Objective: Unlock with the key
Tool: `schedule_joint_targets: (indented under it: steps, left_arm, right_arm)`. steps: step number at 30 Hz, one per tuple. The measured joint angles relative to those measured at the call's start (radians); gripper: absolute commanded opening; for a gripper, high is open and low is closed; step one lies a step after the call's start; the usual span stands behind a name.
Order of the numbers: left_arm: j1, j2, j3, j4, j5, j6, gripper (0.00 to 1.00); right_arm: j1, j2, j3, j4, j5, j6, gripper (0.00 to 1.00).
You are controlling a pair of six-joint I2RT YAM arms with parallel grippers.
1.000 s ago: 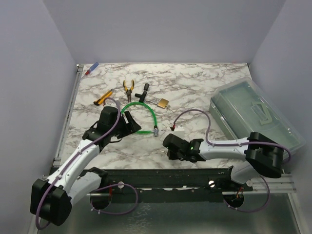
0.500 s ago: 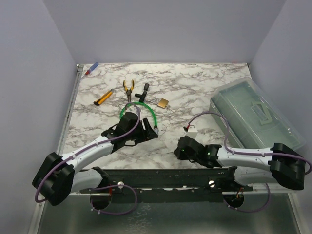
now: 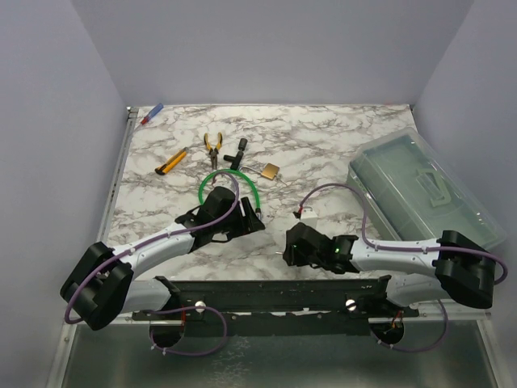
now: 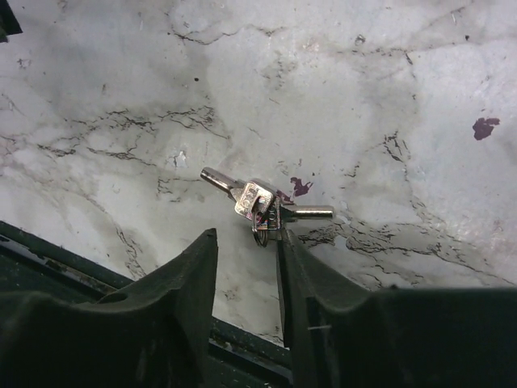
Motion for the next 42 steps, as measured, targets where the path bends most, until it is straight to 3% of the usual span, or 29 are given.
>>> schedule_joint_targets:
  steps: [5,14,20,28,42]
  left_arm:
    - [0.0,-0.001,0.0,-0.001,-0.015,0.004,0.63]
    - [-0.002,-0.035,0.0,-0.008,-0.047,0.016,0.63]
    - [-0.002,-0.072,0.0,-0.035,-0.056,0.023,0.63]
    - [-0.002,-0.14,-0.002,-0.066,-0.075,0.035,0.63]
    - [-0.002,-0.15,-0.003,-0.105,-0.079,0.045,0.63]
  right_arm:
    - [0.0,-0.011,0.049,-0.068,-0.005,-0.026,0.54]
    - [0.0,0.055,0.187,-0.189,-0.004,-0.053,0.55]
    - [-0.015,0.095,0.191,-0.171,-0.073,-0.258,0.58]
    - [-0.08,0.131,0.21,-0.155,-0.292,-0.548,0.6]
    - [-0.154,0.277,0.308,-0.173,-0.447,-0.742,0.57]
